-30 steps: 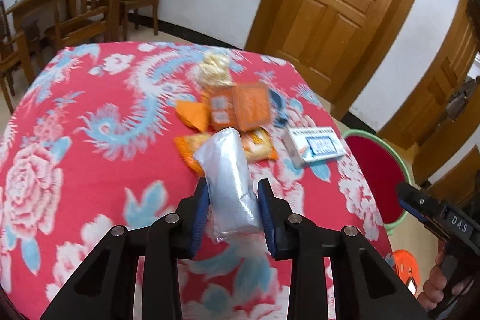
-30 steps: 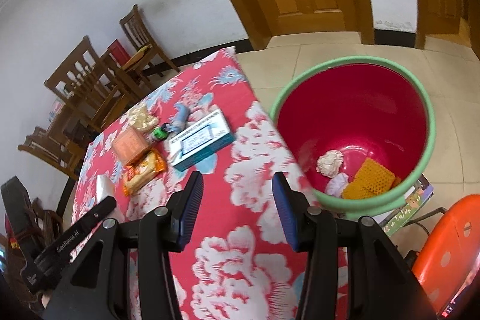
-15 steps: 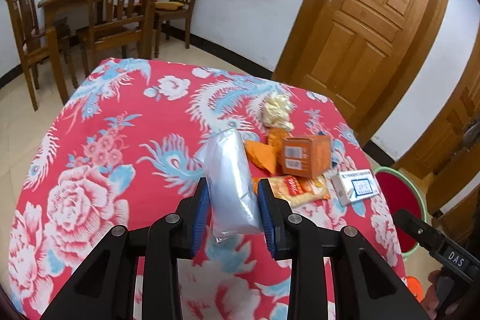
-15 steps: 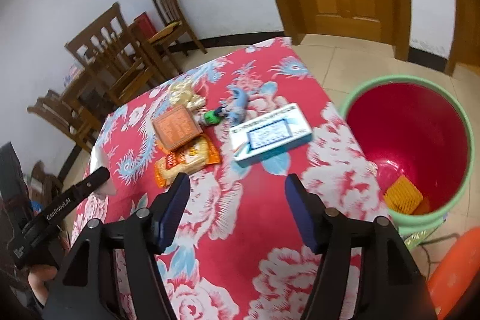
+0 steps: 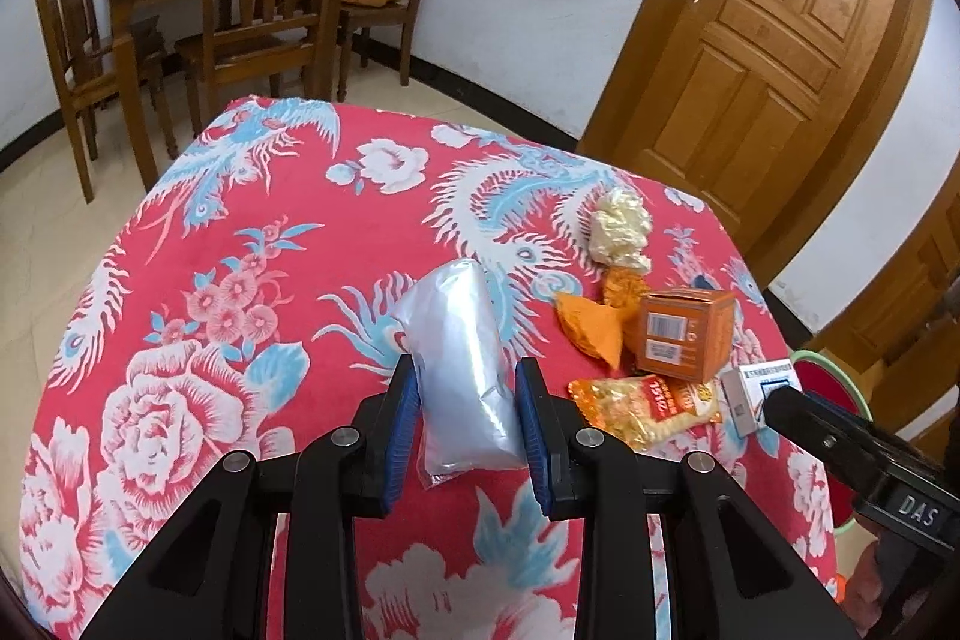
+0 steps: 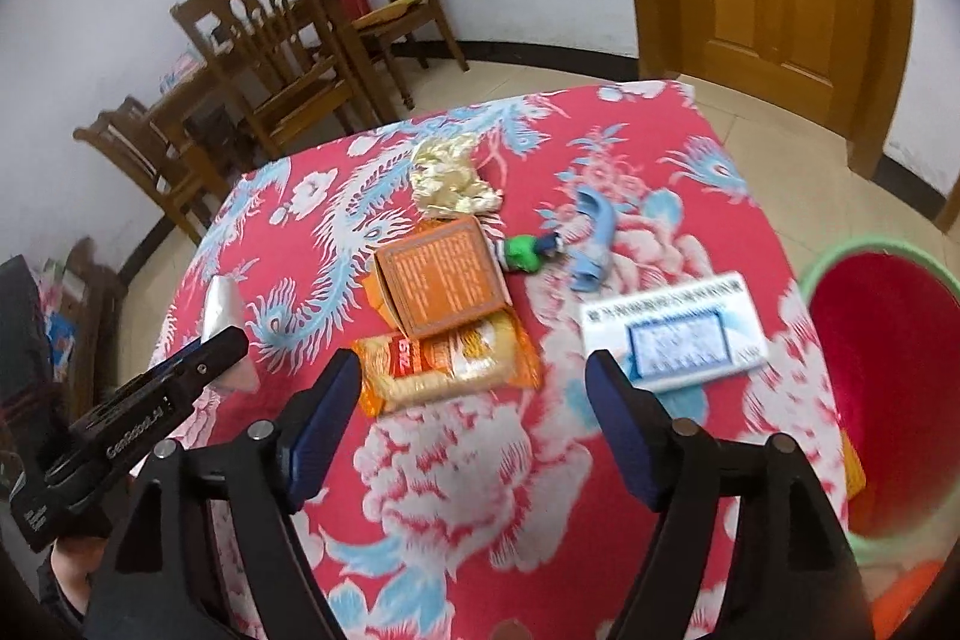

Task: Collect trash
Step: 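Lift the plastic bag with the left tool while the right tool reaches for the orange box, then close the right tool on the orange box while the left tool holds the bag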

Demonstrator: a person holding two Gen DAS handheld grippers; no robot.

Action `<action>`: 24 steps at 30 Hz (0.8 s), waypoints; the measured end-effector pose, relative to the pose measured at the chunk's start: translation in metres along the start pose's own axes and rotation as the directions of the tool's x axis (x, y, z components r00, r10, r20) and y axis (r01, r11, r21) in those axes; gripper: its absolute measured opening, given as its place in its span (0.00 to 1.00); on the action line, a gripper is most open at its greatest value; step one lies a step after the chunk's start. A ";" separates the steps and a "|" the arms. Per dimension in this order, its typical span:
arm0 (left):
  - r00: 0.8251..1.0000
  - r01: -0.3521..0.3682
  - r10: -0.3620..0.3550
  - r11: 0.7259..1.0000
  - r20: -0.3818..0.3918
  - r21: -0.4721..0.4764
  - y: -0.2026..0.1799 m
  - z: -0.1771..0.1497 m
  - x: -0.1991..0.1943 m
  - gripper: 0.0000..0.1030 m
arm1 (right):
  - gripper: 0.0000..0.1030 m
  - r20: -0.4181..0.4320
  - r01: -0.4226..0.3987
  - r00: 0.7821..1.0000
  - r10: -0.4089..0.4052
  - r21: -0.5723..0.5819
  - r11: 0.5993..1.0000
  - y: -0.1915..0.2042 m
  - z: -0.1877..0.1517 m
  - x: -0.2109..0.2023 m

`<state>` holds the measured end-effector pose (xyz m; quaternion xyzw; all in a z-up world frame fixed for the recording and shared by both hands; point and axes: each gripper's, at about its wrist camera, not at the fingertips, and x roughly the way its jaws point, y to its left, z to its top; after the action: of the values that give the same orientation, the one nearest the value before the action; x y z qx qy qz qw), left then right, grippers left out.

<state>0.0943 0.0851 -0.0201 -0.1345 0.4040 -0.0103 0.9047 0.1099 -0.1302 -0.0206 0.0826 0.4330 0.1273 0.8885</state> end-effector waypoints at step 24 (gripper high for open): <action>1.000 0.012 -0.013 1.000 -0.020 -0.027 0.008 0.002 0.013 0.32 | 0.54 -0.070 0.005 0.998 -0.011 -0.090 0.996 0.012 0.021 0.058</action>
<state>0.1038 0.0915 -0.0301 -0.1491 0.4126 -0.0119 0.8985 0.1595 -0.1019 -0.0479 0.0363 0.4580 0.1458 0.8761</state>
